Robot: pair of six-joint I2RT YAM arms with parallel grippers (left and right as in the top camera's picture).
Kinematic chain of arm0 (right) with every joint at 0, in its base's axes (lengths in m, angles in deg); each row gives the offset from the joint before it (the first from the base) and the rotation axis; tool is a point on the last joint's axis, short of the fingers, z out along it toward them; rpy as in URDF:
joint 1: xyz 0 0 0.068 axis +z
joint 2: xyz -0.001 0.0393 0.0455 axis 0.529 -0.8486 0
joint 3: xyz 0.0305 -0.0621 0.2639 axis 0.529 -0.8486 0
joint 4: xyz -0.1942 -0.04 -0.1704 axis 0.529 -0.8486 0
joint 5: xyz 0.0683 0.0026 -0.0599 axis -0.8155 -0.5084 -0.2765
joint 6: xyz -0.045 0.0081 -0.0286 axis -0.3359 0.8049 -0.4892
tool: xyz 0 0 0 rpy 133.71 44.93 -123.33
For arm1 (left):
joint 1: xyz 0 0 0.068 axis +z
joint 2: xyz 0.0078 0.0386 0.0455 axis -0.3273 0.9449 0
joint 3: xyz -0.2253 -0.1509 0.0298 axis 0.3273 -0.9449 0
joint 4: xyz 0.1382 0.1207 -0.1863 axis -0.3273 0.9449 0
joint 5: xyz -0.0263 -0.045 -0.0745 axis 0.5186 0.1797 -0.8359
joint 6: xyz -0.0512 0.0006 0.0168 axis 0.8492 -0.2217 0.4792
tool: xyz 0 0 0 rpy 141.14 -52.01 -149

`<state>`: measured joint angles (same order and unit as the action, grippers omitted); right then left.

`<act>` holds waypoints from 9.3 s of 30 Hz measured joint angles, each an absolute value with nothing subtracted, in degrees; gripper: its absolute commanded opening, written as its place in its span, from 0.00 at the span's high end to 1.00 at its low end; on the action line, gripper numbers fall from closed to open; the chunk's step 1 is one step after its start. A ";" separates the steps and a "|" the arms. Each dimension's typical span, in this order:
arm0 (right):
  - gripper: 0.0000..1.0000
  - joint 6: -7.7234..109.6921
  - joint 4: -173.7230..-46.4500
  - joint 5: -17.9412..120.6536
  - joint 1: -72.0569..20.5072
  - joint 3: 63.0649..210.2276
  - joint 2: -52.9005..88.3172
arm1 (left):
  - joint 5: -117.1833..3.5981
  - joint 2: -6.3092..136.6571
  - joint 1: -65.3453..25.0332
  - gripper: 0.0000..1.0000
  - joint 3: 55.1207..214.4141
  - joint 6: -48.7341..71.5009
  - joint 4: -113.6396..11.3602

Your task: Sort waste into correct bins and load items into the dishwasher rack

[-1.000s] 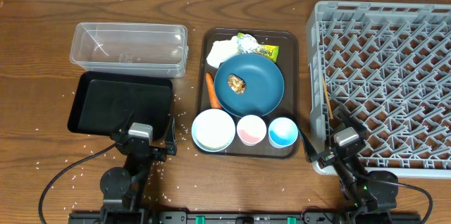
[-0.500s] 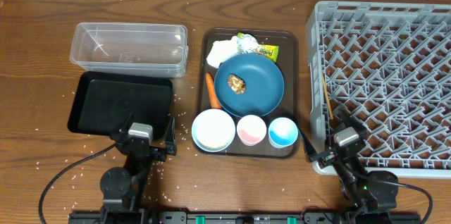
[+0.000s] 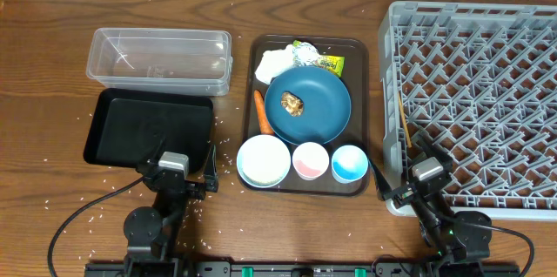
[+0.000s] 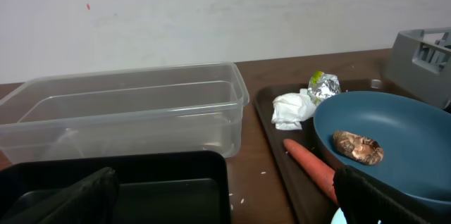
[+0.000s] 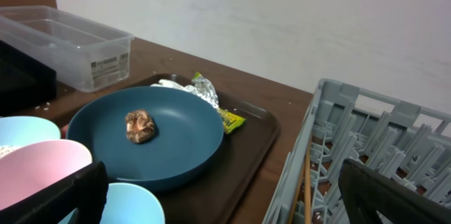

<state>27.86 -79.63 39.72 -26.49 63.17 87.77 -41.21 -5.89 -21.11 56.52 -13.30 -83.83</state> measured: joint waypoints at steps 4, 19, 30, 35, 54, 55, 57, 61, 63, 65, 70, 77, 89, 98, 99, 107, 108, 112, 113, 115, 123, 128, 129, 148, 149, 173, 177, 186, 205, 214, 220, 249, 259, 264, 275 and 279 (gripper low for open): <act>0.01 27.88 -79.63 39.72 -26.49 63.17 87.77 | -41.21 -5.89 -21.11 0.02 56.52 -13.30 -83.83; 0.01 27.86 -79.63 39.72 -26.49 63.17 87.77 | -41.21 -5.89 -21.11 0.02 56.52 -13.30 -83.83; 0.01 27.84 -79.61 39.94 -26.49 63.17 87.77 | -41.23 -5.89 -21.11 0.02 56.52 -13.30 -83.85; 0.01 29.46 -76.83 39.80 -26.49 63.15 87.75 | -43.74 -5.85 -21.11 0.02 55.58 -12.85 -88.15; 0.01 42.44 -90.27 45.75 -26.49 94.52 66.90 | -48.44 16.84 -21.11 0.02 92.10 -6.94 -71.59; 0.01 42.59 -93.95 45.75 -26.49 98.43 62.94 | -48.55 20.47 -21.11 0.02 95.80 -6.88 -69.01; 0.01 42.70 -100.55 45.79 -26.49 106.08 55.07 | -49.27 27.57 -21.11 0.02 103.12 -6.83 -63.87; 0.01 42.20 -115.89 45.79 -26.49 122.23 39.60 | -52.07 42.02 -21.11 0.02 120.08 -6.81 -51.65; 0.01 41.37 -123.34 45.71 -26.49 131.00 31.16 | -53.30 48.16 -21.11 0.02 127.53 -6.81 -46.10; 0.01 40.08 -127.71 45.77 -26.49 137.20 25.02 | -54.17 53.10 -21.11 0.02 133.22 -6.83 -41.99; 0.01 38.92 -131.85 43.61 -26.49 145.51 13.83 | -55.44 60.59 -21.11 0.02 137.57 -6.64 -38.78; 0.01 38.88 -133.29 40.18 -26.49 145.60 8.50 | -61.78 66.12 -21.13 0.02 137.57 -3.82 -36.57; 0.04 44.41 -135.04 42.01 -22.40 145.68 0.74 | -52.49 73.21 -29.72 0.02 137.63 -2.31 -30.39; 0.12 48.51 -136.19 49.64 -19.05 145.73 -1.41 | -43.04 81.58 -39.60 0.14 137.63 0.33 -29.84; 0.12 48.78 -136.35 50.12 -19.05 145.73 -1.41 | -42.63 82.32 -40.17 0.16 137.63 0.64 -29.84; 0.12 53.80 -139.74 55.85 -21.00 145.82 -1.41 | -40.82 84.94 -47.44 0.20 137.28 1.67 -28.33; 0.12 54.50 -140.02 56.55 -21.98 145.82 -1.41 | -40.77 84.92 -48.78 0.22 137.00 2.00 -28.33; 0.08 56.34 -141.11 57.90 -26.33 145.86 -1.41 | -40.14 84.92 -54.83 0.22 133.89 2.91 -28.51; 0.08 56.38 -141.31 57.99 -27.27 145.88 -1.41 | -39.90 84.92 -56.06 0.22 132.67 3.22 -28.57; 0.07 56.36 -142.42 57.81 -29.26 145.88 -1.41 | -39.61 84.92 -57.61 0.26 130.33 3.59 -29.42; 0.04 56.14 -143.95 57.66 -30.70 145.95 -1.12 | -39.70 84.94 -58.66 0.48 121.00 5.62 -41.62; 0.04 56.01 -144.92 57.66 -30.70 145.97 -0.79 | -40.73 84.94 -58.77 0.55 117.52 6.76 -48.77; 0.04 55.99 -145.00 57.66 -30.68 145.97 -0.77 | -40.84 84.94 -58.77 0.57 116.56 6.98 -49.84; 0.02 55.99 -145.40 57.64 -30.70 145.97 -0.71 | -43.42 87.15 -58.98 0.94 115.62 9.69 -51.48; 0.02 55.99 -145.40 57.64 -30.70 145.97 -0.71 | -43.61 87.04 -58.96 0.94 116.21 9.67 -50.52; 0.10 33.04 -129.38 2.69 -29.11 146.08 1.35 | -80.94 74.32 -29.87 0.94 125.81 14.35 -62.47; 0.09 29.85 -125.16 -6.88 -26.11 146.10 1.35 | -93.32 75.48 -29.06 0.93 125.81 19.77 -70.32; 0.10 27.14 -114.29 -14.90 -18.33 146.10 1.35 | -104.40 75.48 -29.17 0.94 125.81 27.70 -75.19; 0.13 28.34 -113.75 -15.60 -17.70 146.14 1.35 | -106.60 75.50 -29.17 0.94 125.81 31.94 -82.47; 0.21 27.36 -113.86 -15.62 -17.70 146.14 2.51 | -106.60 75.50 -29.17 0.94 125.81 32.38 -82.58; 0.24 26.96 -113.88 -15.69 -18.05 146.14 3.16 | -106.58 75.50 -29.17 0.94 125.81 32.40 -82.58; 0.48 35.12 -137.94 27.19 -42.86 146.34 14.00 | -104.81 75.50 -23.75 0.11 125.81 33.67 -85.44; 0.51 50.90 -149.09 57.81 -61.89 146.36 10.77 | -104.83 75.50 -23.71 0.11 125.81 33.69 -85.42; 0.51 54.53 -149.66 61.27 -70.18 146.36 4.98 | -105.23 75.50 -23.71 0.11 125.81 33.84 -85.40; 0.52 56.27 -148.00 55.24 -79.66 146.36 -5.12 | -105.49 75.50 -23.71 0.11 125.81 33.84 -85.42; 0.37 56.45 -147.23 53.40 -79.99 146.36 -8.36 | -105.49 75.50 -23.71 0.11 125.81 33.84 -85.42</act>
<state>56.45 -147.23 53.40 -79.99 146.36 -8.36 -105.49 75.50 -23.71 125.81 33.84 -85.42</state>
